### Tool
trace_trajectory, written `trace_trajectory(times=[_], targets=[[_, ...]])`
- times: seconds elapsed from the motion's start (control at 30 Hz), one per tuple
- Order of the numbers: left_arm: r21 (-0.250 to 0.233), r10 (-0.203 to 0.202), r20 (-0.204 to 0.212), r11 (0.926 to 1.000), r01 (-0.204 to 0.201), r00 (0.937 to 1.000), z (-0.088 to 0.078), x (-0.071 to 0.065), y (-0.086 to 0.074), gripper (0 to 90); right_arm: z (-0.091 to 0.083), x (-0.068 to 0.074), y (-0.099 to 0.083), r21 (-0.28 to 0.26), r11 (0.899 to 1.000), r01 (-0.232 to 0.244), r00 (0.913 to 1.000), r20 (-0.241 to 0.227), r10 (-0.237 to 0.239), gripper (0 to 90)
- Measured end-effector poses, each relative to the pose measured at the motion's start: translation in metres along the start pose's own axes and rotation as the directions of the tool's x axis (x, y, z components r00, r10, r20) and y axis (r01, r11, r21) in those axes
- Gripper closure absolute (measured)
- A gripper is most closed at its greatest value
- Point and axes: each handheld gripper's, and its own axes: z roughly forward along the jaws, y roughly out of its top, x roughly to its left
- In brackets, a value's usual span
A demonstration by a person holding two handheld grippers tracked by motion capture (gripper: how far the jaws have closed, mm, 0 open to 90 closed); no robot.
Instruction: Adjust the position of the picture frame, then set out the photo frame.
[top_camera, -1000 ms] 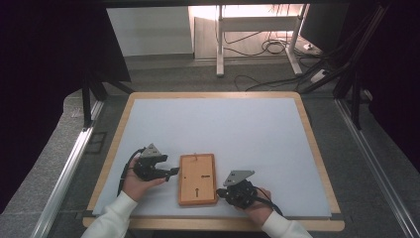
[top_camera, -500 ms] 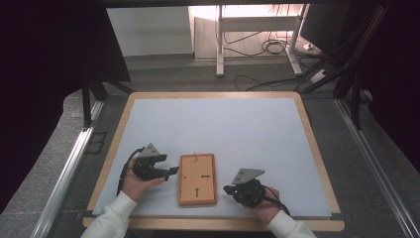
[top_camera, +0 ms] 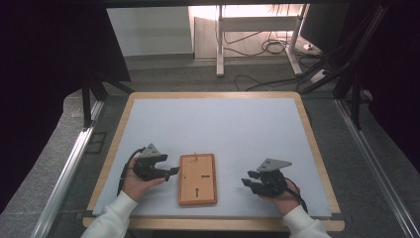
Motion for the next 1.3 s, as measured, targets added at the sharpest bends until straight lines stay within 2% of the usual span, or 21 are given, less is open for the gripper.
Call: trace_trajectory(times=[0.17, 0.43, 0.5, 0.6, 0.77, 0.9, 1.07, 1.3], targets=[[-0.002, 0.005, 0.001, 1.0, -0.005, 1.0, 0.0, 0.0, 0.0, 26.2, -0.001, 0.004, 0.002, -0.019, 1.0, 0.008, 0.9999, 0.014, -0.008, 39.0], [-0.005, 0.01, 0.008, 0.9999, -0.01, 0.9999, 0.001, -0.002, 0.002, 26.3, 0.001, 0.004, 0.003, -0.012, 1.0, 0.006, 0.9999, 0.015, -0.006, 31.8], [0.0, 0.018, 0.005, 0.9998, -0.018, 0.9998, 0.003, -0.002, 0.003, 26.4, 0.002, 0.004, 0.002, -0.002, 1.0, 0.009, 0.9999, 0.013, -0.009, 31.0], [0.002, 0.054, 0.008, 0.9986, -0.054, 0.9985, 0.006, -0.006, 0.007, 26.9, 0.003, 0.004, 0.001, 0.01, 1.0, 0.011, 0.9999, 0.009, -0.011, 30.2], [-0.008, 0.104, 0.038, 0.9946, -0.104, 0.9938, 0.011, -0.012, 0.015, 27.1, 0.003, 0.006, 0.0, 0.013, 1.0, 0.019, 0.9997, 0.014, -0.019, 29.6], [-0.002, 0.111, 0.04, 0.9938, -0.111, 0.993, 0.018, -0.014, 0.021, 28.7, 0.004, 0.008, 0.0, 0.014, 0.999, 0.03, 0.9995, 0.008, -0.03, 29.5], [-0.004, 0.113, 0.063, 0.9936, -0.113, 0.9916, 0.027, -0.015, 0.03, 30.8, 0.005, 0.011, 0.001, 0.005, 0.999, 0.044, 0.999, -0.008, -0.044, 29.2], [0.013, 0.158, 0.075, 0.9871, -0.159, 0.9846, 0.041, -0.018, 0.044, 36.0, 0.006, 0.011, 0.001, 0.01, 0.999, 0.043, 0.9991, -0.004, -0.043, 29.1]])
